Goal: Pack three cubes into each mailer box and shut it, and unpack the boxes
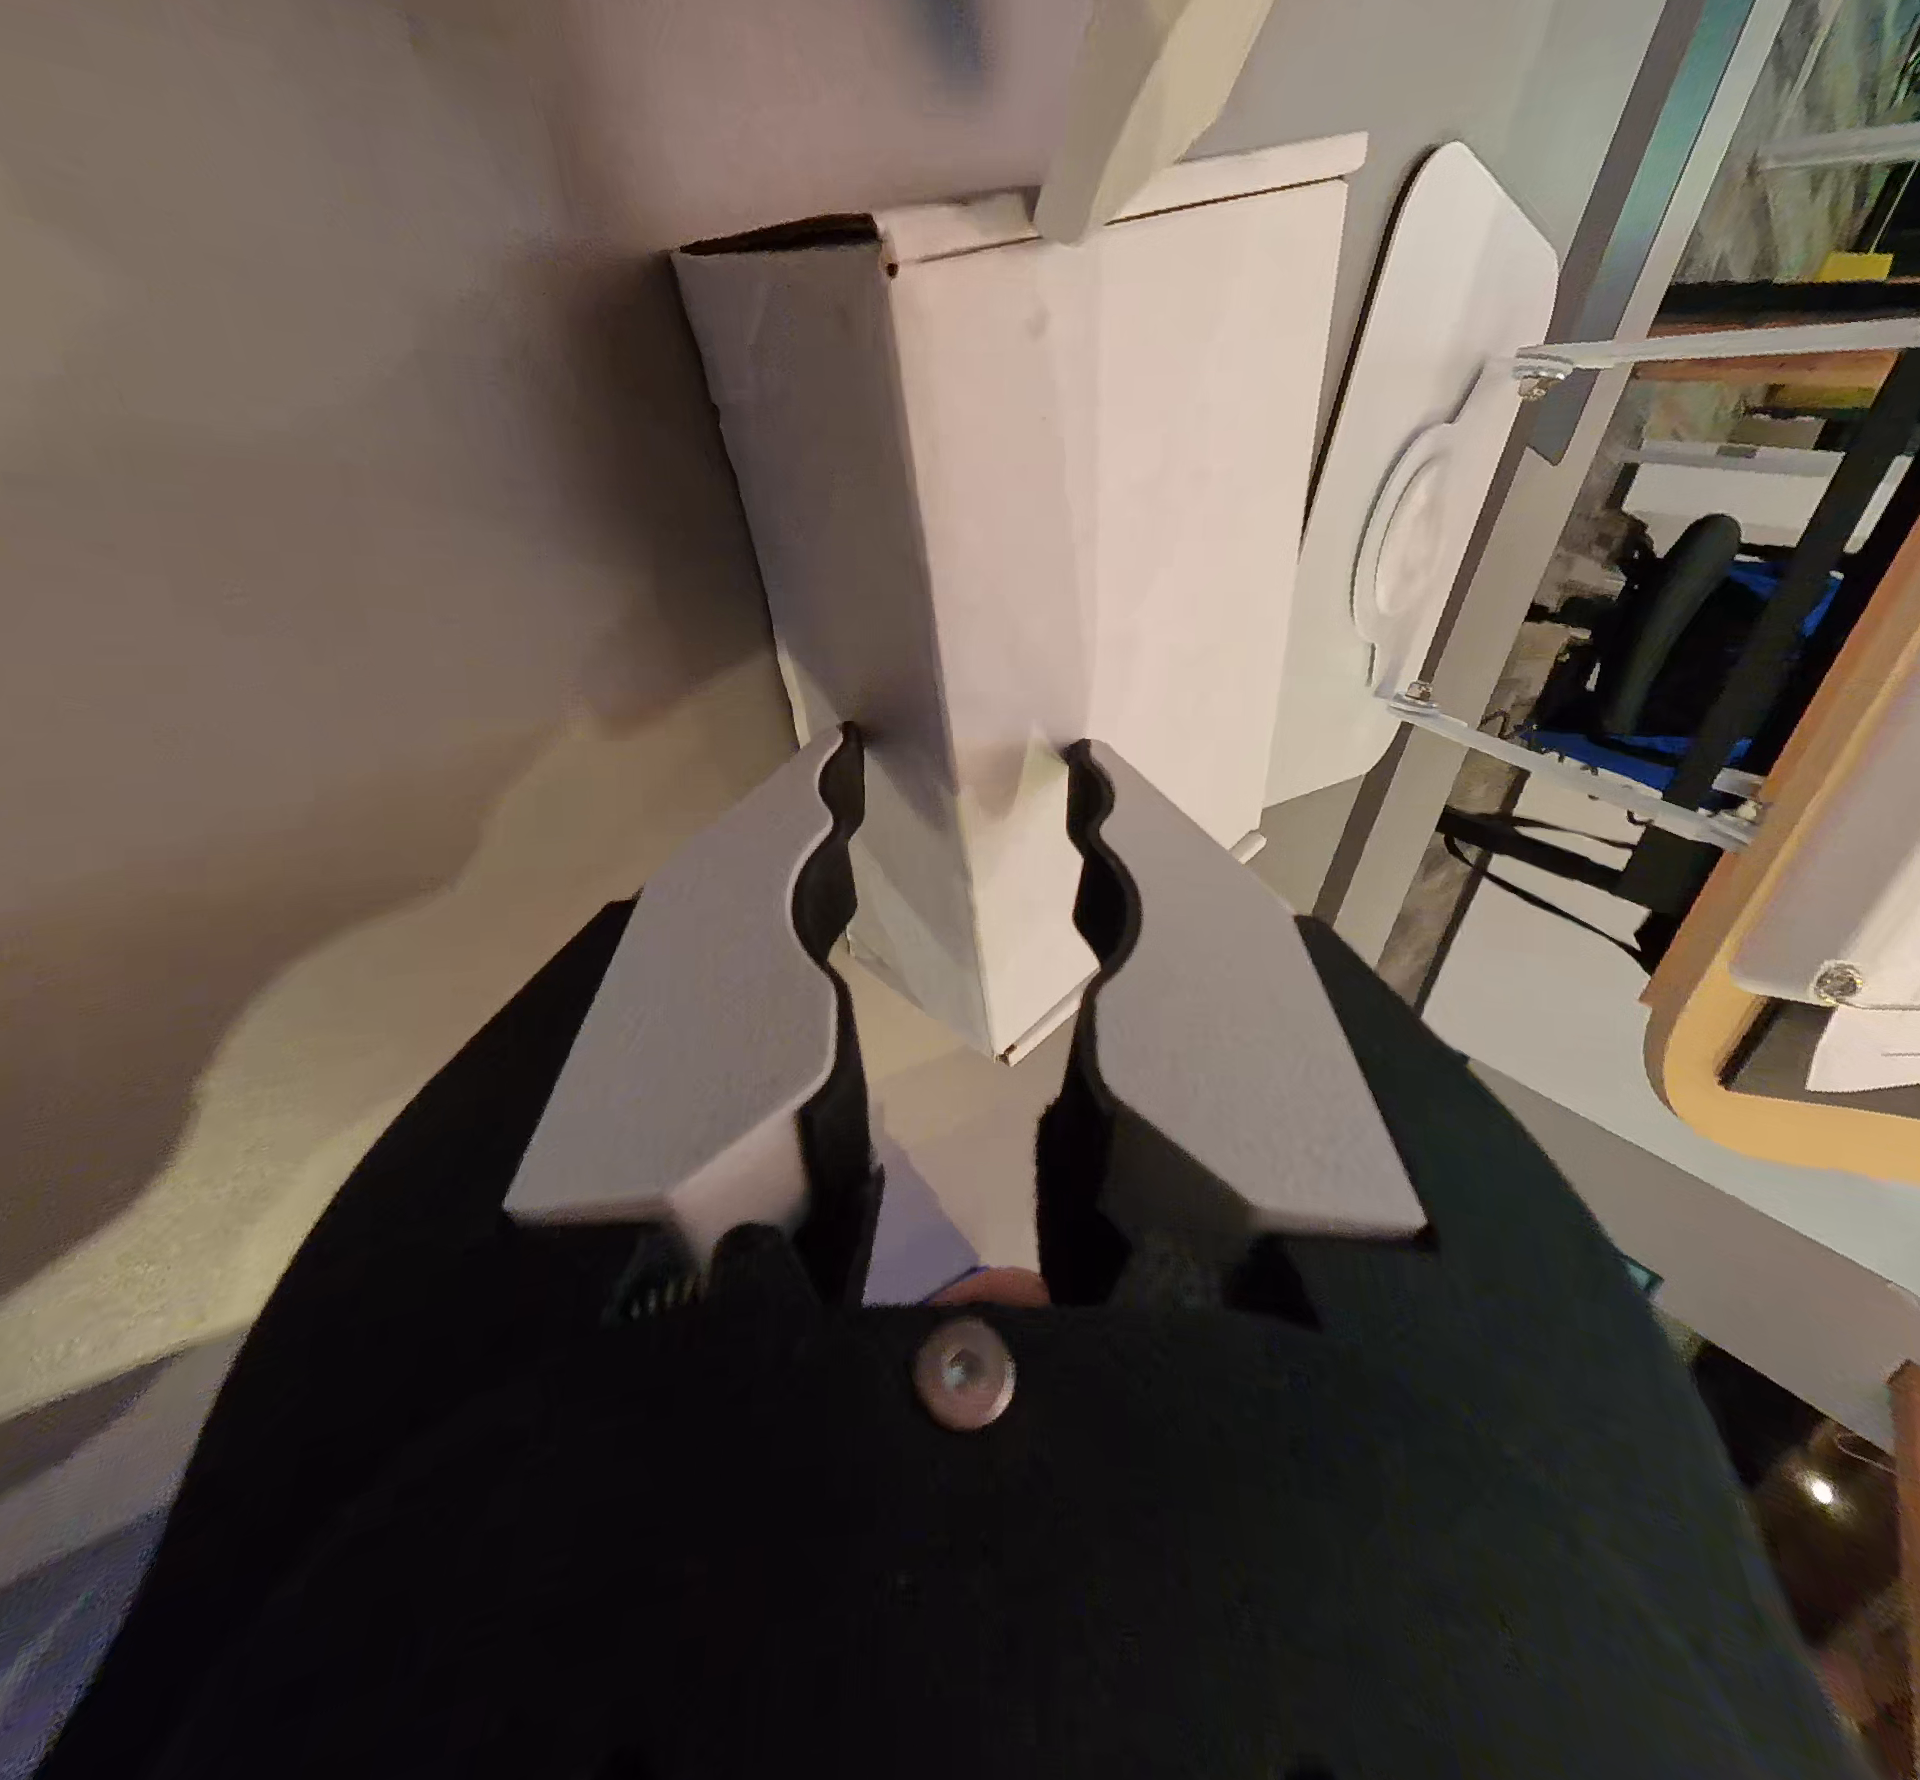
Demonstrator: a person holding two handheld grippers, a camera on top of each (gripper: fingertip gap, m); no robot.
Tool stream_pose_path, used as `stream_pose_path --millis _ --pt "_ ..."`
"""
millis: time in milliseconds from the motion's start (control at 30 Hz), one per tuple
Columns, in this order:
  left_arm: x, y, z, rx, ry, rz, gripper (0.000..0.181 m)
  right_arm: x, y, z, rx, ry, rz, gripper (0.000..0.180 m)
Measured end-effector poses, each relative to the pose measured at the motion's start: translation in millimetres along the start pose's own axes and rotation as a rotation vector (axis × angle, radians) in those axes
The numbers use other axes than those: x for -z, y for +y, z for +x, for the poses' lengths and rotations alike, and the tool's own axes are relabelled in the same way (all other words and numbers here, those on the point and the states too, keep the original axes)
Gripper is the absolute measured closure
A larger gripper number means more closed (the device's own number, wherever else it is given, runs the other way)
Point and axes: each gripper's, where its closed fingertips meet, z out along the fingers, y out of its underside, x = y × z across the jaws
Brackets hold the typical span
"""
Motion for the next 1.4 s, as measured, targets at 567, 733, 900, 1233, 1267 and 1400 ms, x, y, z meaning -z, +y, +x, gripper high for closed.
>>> stream_pose_path --millis 567,733,900,1233,1267,1400 --pt "-23 -72 -42 -0.343 -0.239 -0.209 0.126 -7 8 -5 0.046 0.101 -0.009 0.118" --pt "-33 -76 -47 -0.27 -0.152 -0.203 0.138 -8 8 0 0.037 0.152 -0.001 0.105" --pt "-38 -80 -48 -0.116 -0.041 -0.195 0.15 -15 12 14 0.048 0.214 -0.067 0.099" --pt "-27 -77 -47 -0.1 -0.049 -0.159 0.135 -15 13 30 0.043 0.203 -0.063 0.119" --pt "-21 -74 -41 -0.088 -0.04 -0.127 0.131 -15 14 30 0.034 0.2 -0.062 0.119" --pt "-6 -55 -21 -0.041 -0.031 -0.002 0.128 -15 12 27 0.036 0.212 -0.057 0.119"
